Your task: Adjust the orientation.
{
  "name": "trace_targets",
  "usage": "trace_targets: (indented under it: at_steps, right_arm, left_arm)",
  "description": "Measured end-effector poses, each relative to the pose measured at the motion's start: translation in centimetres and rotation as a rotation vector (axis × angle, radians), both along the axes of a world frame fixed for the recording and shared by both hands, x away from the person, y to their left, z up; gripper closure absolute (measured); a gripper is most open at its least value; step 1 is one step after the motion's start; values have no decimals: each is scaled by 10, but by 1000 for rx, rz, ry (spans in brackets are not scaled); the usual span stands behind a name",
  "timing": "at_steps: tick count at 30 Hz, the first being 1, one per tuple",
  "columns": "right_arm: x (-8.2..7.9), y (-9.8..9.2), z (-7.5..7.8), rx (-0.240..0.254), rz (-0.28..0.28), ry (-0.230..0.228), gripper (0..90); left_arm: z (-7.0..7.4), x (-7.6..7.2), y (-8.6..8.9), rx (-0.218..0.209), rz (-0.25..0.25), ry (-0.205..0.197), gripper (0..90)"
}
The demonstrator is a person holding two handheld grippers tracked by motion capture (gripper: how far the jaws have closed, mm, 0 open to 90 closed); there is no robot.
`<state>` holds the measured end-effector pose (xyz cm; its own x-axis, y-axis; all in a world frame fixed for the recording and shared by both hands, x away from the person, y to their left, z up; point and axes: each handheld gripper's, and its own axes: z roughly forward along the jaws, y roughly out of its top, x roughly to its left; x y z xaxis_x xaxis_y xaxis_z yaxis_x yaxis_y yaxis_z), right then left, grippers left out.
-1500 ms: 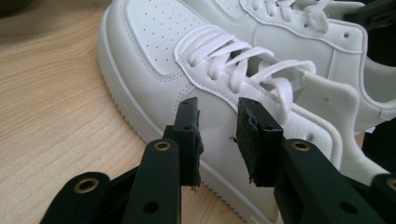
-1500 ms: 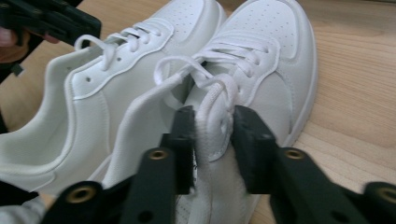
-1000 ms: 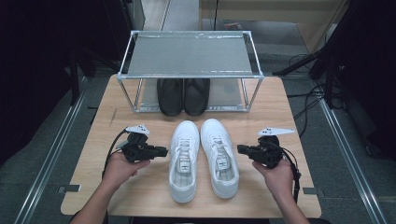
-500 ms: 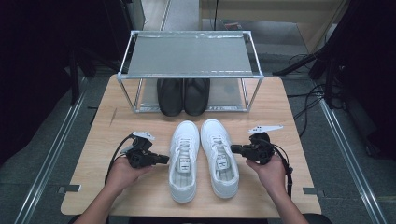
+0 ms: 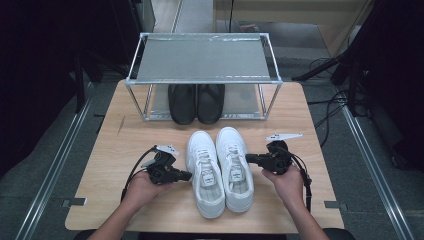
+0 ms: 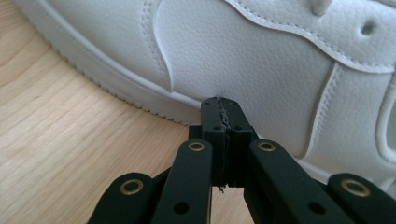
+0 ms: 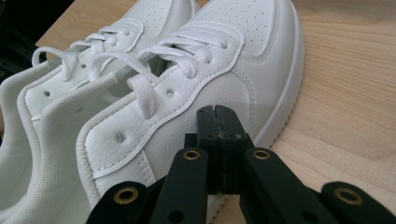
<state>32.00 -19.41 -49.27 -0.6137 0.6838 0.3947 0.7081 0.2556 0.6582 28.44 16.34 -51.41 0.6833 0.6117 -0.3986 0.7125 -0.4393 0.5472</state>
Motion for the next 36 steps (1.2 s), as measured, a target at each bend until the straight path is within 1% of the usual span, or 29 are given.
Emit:
trace_targets:
  at_steps: [4, 5, 8, 9, 10, 12, 14, 16, 18, 21, 22, 23, 25, 26, 28, 29, 30, 31, 33, 36]
  right_arm:
    - [2, 1, -1, 8, 4, 2, 900]
    - [2, 1, -1, 6, 5, 7, 900]
    - [4, 4, 0, -4, 6, 0, 900]
    - [4, 5, 0, -7, 4, 0, 900]
    - [4, 5, 0, -13, -1, -7, 900]
    - [6, 5, 0, -22, -18, -20, 900]
    - [9, 4, 1, -19, -28, -16, 900]
    - [12, 3, 1, -23, -33, -20, 900]
    - [16, 3, 0, -27, -45, -35, 900]
    - [24, 3, 2, -41, -67, -56, 900]
    - [26, 2, 2, -44, -74, -59, 900]
    - [29, 2, 1, -38, -81, -60, 900]
    - [33, -1, 0, -19, -88, -52, 900]
    - [35, -3, -1, -4, -88, -42, 900]
    - [35, -6, 0, -2, -91, -46, 894]
    - [35, -7, 1, -4, -95, -53, 878]
    - [35, -9, 2, 2, -93, -57, 863]
    - [34, -10, 4, 18, -95, -63, 846]
    - [31, -13, 9, 44, -91, -75, 829]
    - [23, -14, 20, 58, -86, -98, 799]
  left_arm:
    - [-1, 0, 0, -14, 16, 14, 900]
    - [-1, -1, 0, -15, 16, 16, 900]
    - [-1, -2, -2, -17, 29, 16, 900]
    - [-1, -2, -2, -20, 25, 19, 900]
    - [-2, -3, -4, -24, 32, 21, 900]
    - [-2, -3, -8, -30, 29, 22, 900]
    - [-2, -3, -11, -32, 40, 22, 900]
    - [-4, -3, -13, -52, 39, 32, 900]
    - [-4, -3, -18, -59, 31, 40, 900]
    - [-5, -5, -28, -62, 2, 24, 900]
    - [-5, -5, -30, -70, -8, 27, 900]
    - [-6, -4, -31, -78, -17, 33, 900]
    - [-6, -3, -31, -74, -40, 27, 900]
    - [-6, -3, -30, -75, -43, 32, 900]
    - [-5, -3, -29, -81, -53, 35, 894]
    - [-4, -4, -28, -86, -57, 35, 867]
    - [-2, -4, -27, -91, -58, 23, 850]
    - [1, -5, -25, -97, -55, 2, 841]
    - [4, -5, -22, -124, -46, -2, 820]
    - [9, -6, -17, -120, -48, -16, 790]
